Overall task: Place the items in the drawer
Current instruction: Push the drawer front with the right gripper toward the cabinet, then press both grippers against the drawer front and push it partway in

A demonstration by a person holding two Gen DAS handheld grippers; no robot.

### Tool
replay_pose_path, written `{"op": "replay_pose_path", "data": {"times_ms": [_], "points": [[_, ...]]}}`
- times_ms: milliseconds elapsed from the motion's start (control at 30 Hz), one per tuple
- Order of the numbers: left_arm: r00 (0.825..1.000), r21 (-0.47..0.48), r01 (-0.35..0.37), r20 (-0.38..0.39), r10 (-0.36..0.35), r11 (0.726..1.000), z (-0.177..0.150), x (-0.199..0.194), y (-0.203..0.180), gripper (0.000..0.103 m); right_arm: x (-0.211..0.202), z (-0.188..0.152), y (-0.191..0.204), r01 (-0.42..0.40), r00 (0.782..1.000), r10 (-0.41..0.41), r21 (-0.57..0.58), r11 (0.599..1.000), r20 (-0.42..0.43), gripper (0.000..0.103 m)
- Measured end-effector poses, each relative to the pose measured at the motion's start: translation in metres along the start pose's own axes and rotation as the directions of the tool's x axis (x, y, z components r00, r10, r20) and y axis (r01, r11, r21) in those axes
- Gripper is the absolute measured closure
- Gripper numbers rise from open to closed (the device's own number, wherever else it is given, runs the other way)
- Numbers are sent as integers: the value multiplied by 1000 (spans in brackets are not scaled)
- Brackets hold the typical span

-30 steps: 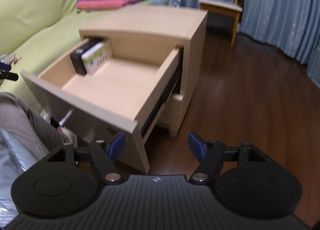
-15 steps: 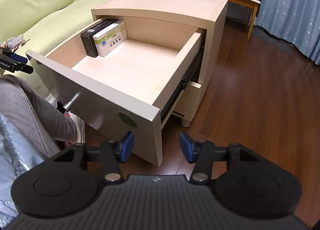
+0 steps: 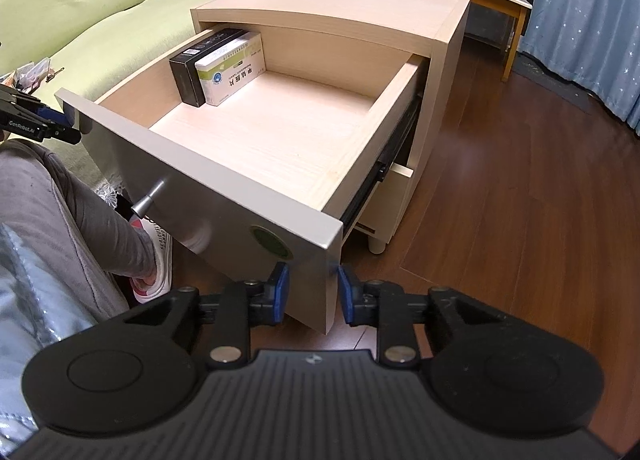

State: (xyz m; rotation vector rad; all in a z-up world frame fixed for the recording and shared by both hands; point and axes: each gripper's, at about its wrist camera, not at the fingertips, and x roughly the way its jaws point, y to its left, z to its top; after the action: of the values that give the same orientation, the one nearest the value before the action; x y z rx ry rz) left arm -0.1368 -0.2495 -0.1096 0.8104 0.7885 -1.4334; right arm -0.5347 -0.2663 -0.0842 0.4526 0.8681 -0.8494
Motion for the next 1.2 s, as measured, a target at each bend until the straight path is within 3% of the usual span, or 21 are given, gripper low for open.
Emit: {"op": "replay_pose_path", "data": {"times_ms": [1200], "points": [[999,0,-40,13,40,999,32,21,-5,51,12,15,-15,19,1000,-20,40,999,24,79]]}}
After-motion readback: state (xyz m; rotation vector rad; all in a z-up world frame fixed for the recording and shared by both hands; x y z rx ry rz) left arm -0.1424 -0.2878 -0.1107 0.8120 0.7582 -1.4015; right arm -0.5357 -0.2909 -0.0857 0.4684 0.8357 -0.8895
